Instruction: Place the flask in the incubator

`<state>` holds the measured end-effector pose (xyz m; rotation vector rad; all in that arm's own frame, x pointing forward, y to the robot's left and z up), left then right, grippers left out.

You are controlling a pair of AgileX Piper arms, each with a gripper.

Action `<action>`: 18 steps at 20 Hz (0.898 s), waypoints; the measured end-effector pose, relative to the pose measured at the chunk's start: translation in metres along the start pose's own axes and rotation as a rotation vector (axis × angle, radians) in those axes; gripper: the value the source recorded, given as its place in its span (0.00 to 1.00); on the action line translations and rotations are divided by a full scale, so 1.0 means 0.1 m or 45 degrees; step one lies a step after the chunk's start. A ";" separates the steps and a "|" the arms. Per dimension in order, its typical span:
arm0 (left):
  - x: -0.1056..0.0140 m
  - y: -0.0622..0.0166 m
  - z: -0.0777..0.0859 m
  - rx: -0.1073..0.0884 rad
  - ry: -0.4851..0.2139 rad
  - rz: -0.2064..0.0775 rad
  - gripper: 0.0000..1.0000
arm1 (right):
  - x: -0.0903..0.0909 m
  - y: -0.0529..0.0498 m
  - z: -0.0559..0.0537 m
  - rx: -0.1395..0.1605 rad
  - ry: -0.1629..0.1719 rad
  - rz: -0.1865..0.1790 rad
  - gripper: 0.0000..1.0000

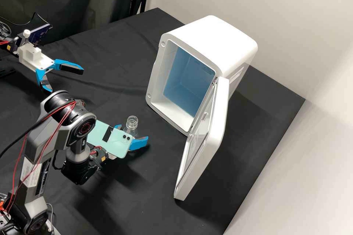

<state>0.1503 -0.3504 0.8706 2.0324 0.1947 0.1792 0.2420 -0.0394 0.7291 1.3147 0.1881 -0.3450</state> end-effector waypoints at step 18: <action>0.01 -0.017 -0.01 0.019 0.002 -0.010 1.00 | 0.00 0.00 0.00 0.000 0.000 0.000 0.00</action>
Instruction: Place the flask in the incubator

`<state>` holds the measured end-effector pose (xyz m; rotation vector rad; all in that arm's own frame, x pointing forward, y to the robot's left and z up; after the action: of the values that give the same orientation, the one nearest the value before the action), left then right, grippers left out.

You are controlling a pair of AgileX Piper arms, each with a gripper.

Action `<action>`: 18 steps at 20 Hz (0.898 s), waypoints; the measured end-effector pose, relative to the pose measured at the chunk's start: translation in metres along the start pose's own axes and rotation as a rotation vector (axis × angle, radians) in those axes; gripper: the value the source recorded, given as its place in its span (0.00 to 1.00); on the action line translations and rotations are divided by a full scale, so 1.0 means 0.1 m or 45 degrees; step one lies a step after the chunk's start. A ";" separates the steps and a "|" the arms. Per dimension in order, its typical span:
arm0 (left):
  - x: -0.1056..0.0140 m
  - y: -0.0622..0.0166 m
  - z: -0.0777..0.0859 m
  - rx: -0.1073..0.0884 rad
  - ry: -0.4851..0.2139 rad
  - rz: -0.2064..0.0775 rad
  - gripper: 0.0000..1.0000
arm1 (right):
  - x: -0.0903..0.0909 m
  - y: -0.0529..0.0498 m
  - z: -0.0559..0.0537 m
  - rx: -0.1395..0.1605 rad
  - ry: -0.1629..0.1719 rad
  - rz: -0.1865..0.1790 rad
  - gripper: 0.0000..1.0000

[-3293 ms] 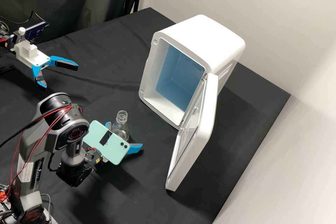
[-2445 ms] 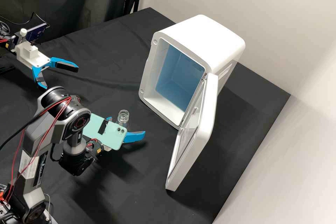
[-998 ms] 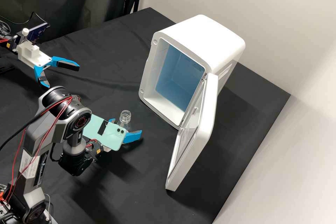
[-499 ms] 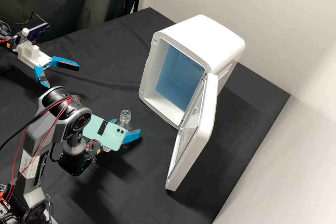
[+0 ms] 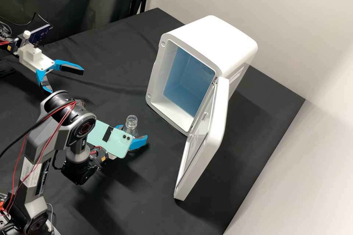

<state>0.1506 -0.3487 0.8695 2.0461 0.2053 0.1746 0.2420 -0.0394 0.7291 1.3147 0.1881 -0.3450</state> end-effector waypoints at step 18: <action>0.01 -0.015 -0.01 0.017 0.001 -0.009 1.00 | -0.05 0.03 -0.01 -0.001 -0.015 -0.006 0.00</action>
<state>0.1509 -0.3472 0.8686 2.0586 0.2147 0.1703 0.2384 -0.0374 0.7335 1.3115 0.1814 -0.3563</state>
